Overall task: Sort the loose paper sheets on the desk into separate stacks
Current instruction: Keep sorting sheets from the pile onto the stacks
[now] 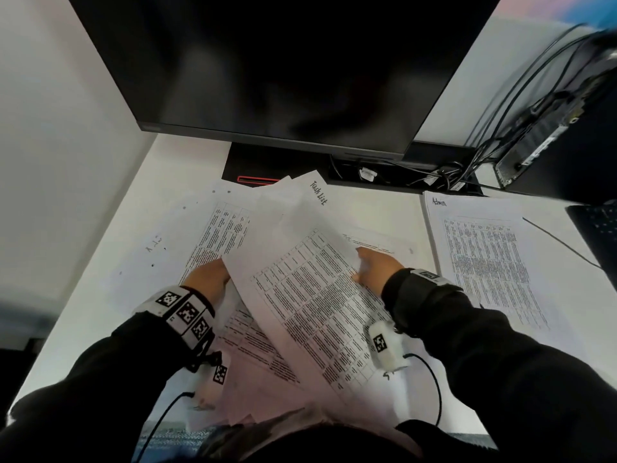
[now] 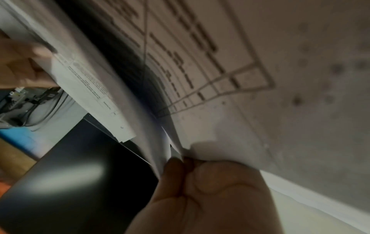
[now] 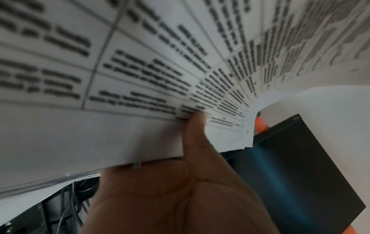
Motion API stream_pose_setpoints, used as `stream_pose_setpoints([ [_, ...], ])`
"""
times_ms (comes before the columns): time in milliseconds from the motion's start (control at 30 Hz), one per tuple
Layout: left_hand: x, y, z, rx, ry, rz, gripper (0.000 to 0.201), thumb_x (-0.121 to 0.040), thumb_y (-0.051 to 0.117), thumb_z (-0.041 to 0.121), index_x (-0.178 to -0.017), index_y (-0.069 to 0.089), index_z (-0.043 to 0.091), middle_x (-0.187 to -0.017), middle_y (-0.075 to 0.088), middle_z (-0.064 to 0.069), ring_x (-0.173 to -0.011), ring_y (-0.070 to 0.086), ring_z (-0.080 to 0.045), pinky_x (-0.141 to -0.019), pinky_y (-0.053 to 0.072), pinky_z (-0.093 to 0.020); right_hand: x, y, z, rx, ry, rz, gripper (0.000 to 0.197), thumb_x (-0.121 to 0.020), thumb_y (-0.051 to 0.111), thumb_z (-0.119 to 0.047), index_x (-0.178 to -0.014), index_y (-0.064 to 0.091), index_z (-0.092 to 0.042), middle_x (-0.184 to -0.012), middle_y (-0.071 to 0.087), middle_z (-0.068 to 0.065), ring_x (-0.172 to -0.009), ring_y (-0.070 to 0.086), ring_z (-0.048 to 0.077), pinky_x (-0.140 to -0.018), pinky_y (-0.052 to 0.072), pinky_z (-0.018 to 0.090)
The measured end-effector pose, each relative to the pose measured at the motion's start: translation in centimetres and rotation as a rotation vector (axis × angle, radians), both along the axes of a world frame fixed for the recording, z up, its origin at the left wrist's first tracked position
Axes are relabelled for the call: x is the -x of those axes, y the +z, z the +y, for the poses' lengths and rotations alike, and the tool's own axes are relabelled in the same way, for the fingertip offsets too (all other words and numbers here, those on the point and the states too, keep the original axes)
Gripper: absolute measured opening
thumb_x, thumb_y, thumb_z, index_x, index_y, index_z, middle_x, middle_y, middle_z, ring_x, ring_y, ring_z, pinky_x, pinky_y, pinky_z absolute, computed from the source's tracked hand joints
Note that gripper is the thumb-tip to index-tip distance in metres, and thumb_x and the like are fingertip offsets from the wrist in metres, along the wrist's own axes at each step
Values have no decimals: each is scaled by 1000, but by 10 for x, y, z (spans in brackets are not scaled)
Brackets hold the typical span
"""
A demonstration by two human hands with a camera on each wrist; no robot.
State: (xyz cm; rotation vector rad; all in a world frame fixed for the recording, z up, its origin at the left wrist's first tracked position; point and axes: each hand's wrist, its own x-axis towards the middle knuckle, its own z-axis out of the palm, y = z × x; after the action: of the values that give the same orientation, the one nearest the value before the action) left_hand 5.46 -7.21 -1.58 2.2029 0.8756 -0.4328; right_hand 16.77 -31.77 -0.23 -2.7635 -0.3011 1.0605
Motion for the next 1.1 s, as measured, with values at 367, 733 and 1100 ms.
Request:
stream_pose_setpoints([
  [367, -12, -1, 10, 131, -60, -9, 44, -84, 63, 37, -121, 56, 15, -110, 60, 0, -90, 56, -15, -80, 41, -25, -15, 12, 2, -106, 2, -64, 55, -95, 49, -15, -146, 27, -15, -140, 47, 12, -126, 47, 28, -104, 35, 31],
  [733, -14, 36, 4, 102, -209, -437, 14, -85, 63, 15, -89, 58, 27, -85, 65, 8, -81, 59, -14, -69, 40, -24, -27, 46, -13, -288, -79, -178, 62, -81, 68, -34, -134, 42, -19, -131, 54, 6, -118, 50, 24, -95, 38, 32],
  [1100, -26, 42, 5, 332, -127, -498, 12, -80, 69, 19, -85, 60, 26, -71, 70, 18, -65, 63, 5, -64, 45, -12, -9, 52, -11, -309, -199, -52, 43, -80, 71, -20, -120, 59, -9, -114, 64, 7, -92, 56, 21, -85, 42, 28],
])
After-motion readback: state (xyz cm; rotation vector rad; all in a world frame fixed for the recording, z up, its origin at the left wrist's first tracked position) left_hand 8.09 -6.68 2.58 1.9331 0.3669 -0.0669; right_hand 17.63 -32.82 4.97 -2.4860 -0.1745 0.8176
